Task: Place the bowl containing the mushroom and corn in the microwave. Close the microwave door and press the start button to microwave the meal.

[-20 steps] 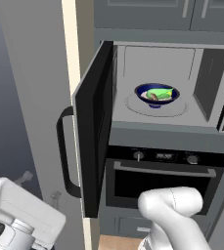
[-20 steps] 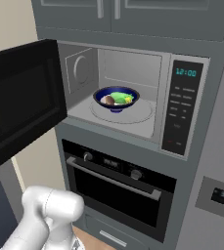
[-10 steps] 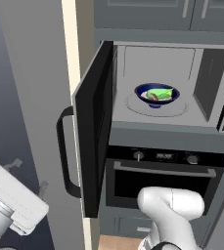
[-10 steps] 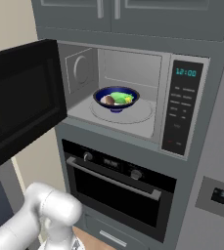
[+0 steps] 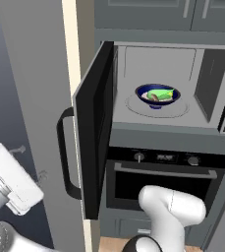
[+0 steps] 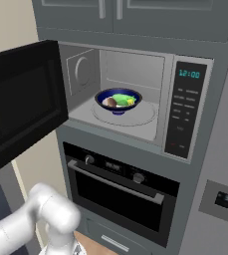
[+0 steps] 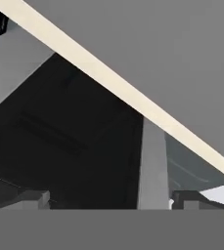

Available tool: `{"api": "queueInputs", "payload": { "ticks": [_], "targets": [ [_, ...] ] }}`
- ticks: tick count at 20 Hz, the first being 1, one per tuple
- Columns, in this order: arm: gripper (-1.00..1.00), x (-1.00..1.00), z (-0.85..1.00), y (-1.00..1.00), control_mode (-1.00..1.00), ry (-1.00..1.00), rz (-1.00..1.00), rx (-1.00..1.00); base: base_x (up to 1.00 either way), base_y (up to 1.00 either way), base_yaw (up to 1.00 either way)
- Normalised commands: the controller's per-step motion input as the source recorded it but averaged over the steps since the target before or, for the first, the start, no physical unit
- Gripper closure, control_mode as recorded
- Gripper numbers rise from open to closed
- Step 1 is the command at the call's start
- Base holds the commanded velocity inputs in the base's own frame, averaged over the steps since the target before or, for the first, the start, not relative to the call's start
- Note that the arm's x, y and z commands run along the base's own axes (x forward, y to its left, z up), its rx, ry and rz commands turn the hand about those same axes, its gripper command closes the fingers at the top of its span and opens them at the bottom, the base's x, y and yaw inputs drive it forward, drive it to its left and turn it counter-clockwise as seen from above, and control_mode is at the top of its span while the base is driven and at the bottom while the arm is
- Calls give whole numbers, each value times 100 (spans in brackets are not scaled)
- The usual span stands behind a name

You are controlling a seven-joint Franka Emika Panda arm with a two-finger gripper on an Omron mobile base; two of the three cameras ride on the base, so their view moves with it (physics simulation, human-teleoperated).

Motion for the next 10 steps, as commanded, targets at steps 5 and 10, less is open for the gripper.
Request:
{"api": "queueInputs", "payload": {
  "ticks": [5,10],
  "targets": [
    [-100,39,-1,-6,-100,0,-20,0,0,0,0],
    [-100,5,0,-54,-100,-1,-17,1,0,0,0]
  ]
}}
